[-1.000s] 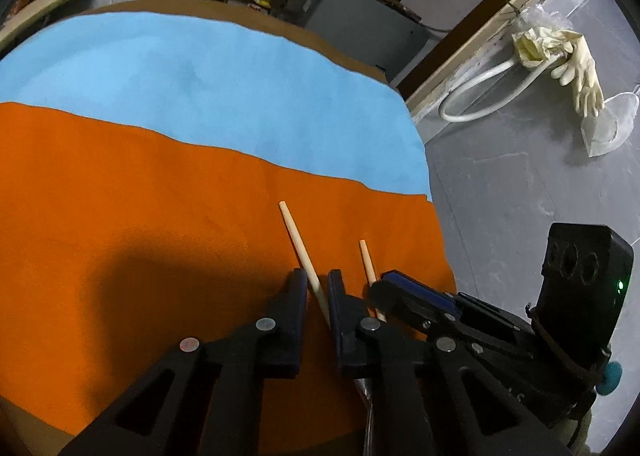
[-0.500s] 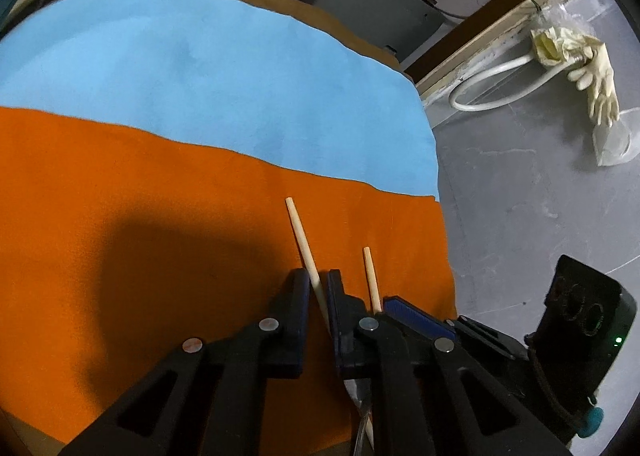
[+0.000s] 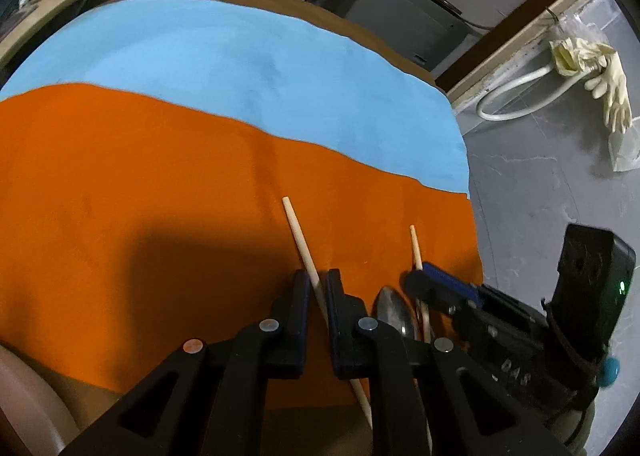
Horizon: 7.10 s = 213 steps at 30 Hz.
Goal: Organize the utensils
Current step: 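Grasp a chopstick with the right tool while the left tool grasps another chopstick, then lift both held chopsticks and carry them to the white basket, then lower the chopsticks into the basket and open both tools, then move both tools back toward the two metal spoons on the cloth, then lower the open right tool onto a metal spoon and close it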
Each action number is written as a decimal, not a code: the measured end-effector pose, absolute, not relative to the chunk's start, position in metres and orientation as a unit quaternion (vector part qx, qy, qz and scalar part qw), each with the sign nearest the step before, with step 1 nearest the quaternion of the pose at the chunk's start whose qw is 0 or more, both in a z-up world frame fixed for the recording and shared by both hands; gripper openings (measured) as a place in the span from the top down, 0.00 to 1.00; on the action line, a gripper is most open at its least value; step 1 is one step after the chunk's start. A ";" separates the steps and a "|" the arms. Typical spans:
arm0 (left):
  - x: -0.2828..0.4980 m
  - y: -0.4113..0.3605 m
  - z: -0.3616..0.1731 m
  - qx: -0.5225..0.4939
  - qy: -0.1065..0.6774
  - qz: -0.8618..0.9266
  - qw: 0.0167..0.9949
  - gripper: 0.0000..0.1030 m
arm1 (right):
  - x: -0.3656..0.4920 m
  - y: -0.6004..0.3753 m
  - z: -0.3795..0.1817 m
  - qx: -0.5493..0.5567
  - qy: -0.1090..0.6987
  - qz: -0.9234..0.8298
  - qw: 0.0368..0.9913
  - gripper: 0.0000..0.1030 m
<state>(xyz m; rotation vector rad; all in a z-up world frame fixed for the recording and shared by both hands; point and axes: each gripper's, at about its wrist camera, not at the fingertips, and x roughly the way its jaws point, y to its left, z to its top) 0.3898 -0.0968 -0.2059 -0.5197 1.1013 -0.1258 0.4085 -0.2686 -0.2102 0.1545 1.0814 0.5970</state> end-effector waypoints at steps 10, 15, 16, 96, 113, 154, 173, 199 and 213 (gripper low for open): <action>0.396 -0.097 -0.209 -0.235 0.541 -0.065 0.805 0.89 | 0.412 -0.245 -0.206 0.016 0.551 0.256 0.794 0.87; 0.388 -0.097 -0.203 -0.246 0.529 -0.064 0.810 0.91 | 0.408 -0.243 -0.200 0.033 0.554 0.236 0.797 0.96; 0.384 -0.096 -0.198 -0.248 0.521 -0.067 0.814 0.92 | 0.408 -0.246 -0.200 0.044 0.555 0.237 0.796 0.96; 0.165 0.159 -0.056 -0.207 0.117 0.090 0.967 0.95 | 0.257 -0.043 -0.053 0.157 0.050 0.315 0.935 0.96; 0.163 0.145 -0.038 -0.217 0.127 0.083 0.964 0.29 | 0.242 -0.080 -0.038 0.145 0.082 0.286 0.944 0.58; 0.265 -0.118 -0.074 -0.107 0.236 -0.057 0.964 0.00 | 0.239 -0.359 -0.043 0.060 0.202 0.051 0.976 0.03; 0.328 -0.123 -0.171 -0.158 0.390 -0.112 0.900 0.26 | 0.322 -0.339 -0.167 0.050 0.391 0.192 0.899 0.19; 0.363 -0.145 -0.205 -0.183 0.483 -0.153 0.843 0.78 | 0.328 -0.298 -0.184 -0.074 0.435 0.242 0.864 0.48; 0.342 -0.133 -0.192 -0.161 0.489 -0.110 0.850 0.89 | 0.328 -0.301 -0.185 -0.027 0.477 0.219 0.851 0.74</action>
